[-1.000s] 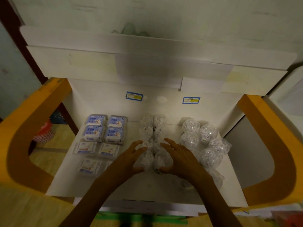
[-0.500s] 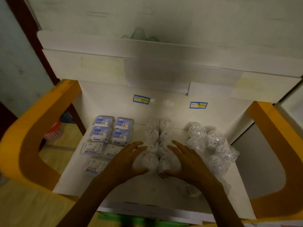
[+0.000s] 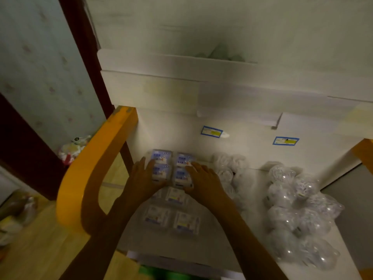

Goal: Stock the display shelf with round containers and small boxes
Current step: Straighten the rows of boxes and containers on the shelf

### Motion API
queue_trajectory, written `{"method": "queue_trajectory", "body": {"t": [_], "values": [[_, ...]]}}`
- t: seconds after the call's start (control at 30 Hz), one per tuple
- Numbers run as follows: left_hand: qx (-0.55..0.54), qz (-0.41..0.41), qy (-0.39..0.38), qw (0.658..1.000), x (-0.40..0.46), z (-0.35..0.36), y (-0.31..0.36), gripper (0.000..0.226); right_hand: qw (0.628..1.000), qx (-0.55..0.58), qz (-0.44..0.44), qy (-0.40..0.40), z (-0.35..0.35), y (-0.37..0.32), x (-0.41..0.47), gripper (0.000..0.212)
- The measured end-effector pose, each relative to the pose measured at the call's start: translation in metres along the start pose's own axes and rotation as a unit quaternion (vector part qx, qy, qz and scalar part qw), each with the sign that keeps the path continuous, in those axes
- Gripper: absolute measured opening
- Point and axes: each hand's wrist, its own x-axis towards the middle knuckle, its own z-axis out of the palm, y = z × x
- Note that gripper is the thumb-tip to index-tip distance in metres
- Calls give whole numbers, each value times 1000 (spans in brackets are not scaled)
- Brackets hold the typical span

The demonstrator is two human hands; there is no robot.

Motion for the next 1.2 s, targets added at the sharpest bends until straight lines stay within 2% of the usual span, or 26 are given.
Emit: {"method": "queue_trajectory", "body": {"t": [0.13, 0.27, 0.43, 0.77, 0.97, 1.1, 1.2], "values": [[-72, -27, -55, 996, 25, 14, -22, 113, 998, -19, 45, -43, 20, -7, 22, 68], [-171, 8, -36, 985, 30, 25, -23, 103, 997, -6, 63, -54, 24, -10, 29, 63], [-219, 46, -20, 975, 37, 30, -19, 95, 996, 3, 74, -46, 24, -3, 39, 68], [-212, 54, -29, 975, 47, 39, -22, 101, 997, 30, 59, -36, 24, 7, 44, 69], [-233, 53, -15, 971, 46, 39, -19, 94, 997, 48, 51, -28, 20, 8, 44, 67], [-177, 47, -22, 983, 43, 37, -18, 95, 998, 27, 61, -15, 24, 7, 38, 71], [-129, 49, -1, 990, 28, 32, -16, 93, 997, 27, 64, 29, 24, 2, 27, 72]]}}
